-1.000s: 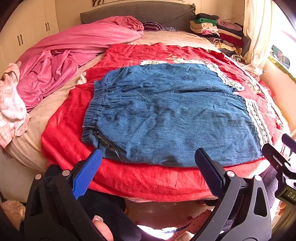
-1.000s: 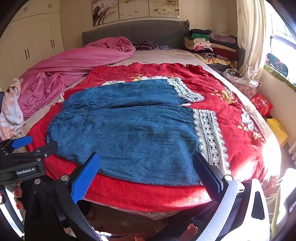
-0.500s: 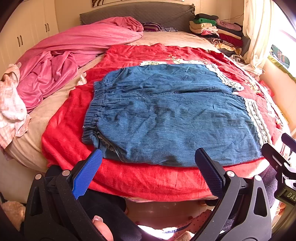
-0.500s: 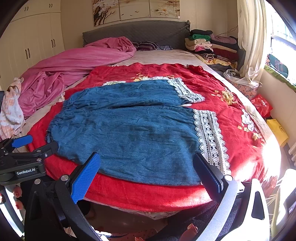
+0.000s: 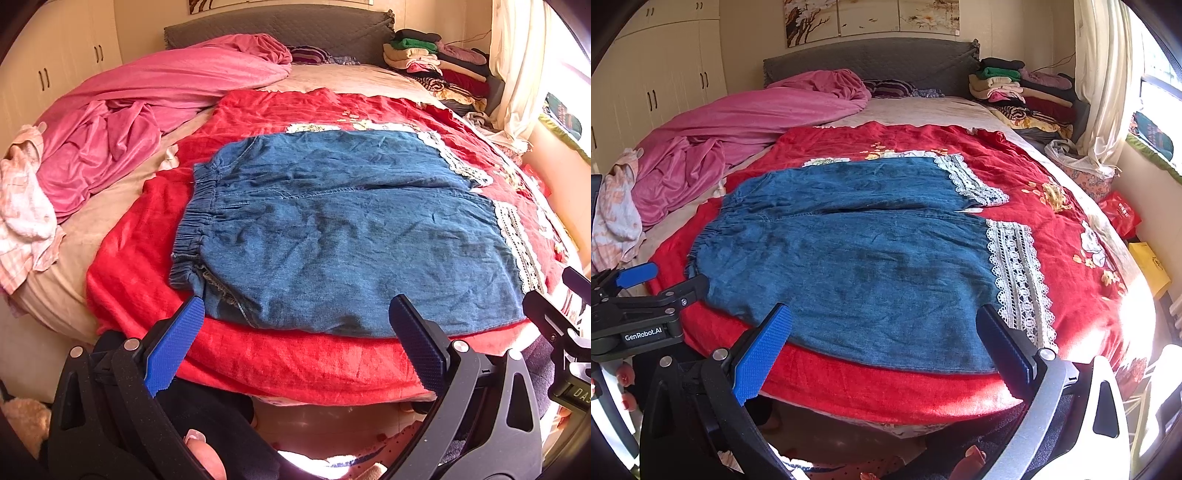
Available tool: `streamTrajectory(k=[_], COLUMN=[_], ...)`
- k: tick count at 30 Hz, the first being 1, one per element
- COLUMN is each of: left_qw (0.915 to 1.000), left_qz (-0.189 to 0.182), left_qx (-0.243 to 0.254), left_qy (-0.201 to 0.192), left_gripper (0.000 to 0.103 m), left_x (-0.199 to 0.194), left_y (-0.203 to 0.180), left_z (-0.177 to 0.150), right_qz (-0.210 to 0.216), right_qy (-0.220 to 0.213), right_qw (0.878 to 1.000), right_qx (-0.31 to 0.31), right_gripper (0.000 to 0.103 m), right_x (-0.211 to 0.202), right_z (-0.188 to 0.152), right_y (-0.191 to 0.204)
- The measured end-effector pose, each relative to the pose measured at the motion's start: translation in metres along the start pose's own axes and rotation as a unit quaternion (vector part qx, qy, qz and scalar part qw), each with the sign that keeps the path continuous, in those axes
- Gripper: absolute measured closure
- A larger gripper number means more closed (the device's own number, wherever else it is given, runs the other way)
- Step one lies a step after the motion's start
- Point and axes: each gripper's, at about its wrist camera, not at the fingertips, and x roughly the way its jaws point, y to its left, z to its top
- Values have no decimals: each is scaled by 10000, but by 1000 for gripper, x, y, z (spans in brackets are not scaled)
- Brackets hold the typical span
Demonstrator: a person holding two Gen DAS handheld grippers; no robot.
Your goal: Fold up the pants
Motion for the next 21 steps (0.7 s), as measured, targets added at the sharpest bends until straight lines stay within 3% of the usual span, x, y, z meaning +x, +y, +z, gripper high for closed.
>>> streamTrajectory(k=[14, 21], left_qw=[9999, 9993], left_qz=[75, 292], left_qx=[-76, -241], left_qy=[-1, 71], left_gripper=[9, 9], left_x=[17, 48], left_y=[17, 57], left_z=[16, 49], right_qz=[348, 694], right_qy=[103, 149], right_qw=[9991, 9966], right_qx=[-204, -425], right_gripper=[4, 4], right_x=[24, 60], right_z=[33, 79], right_y=[7, 22])
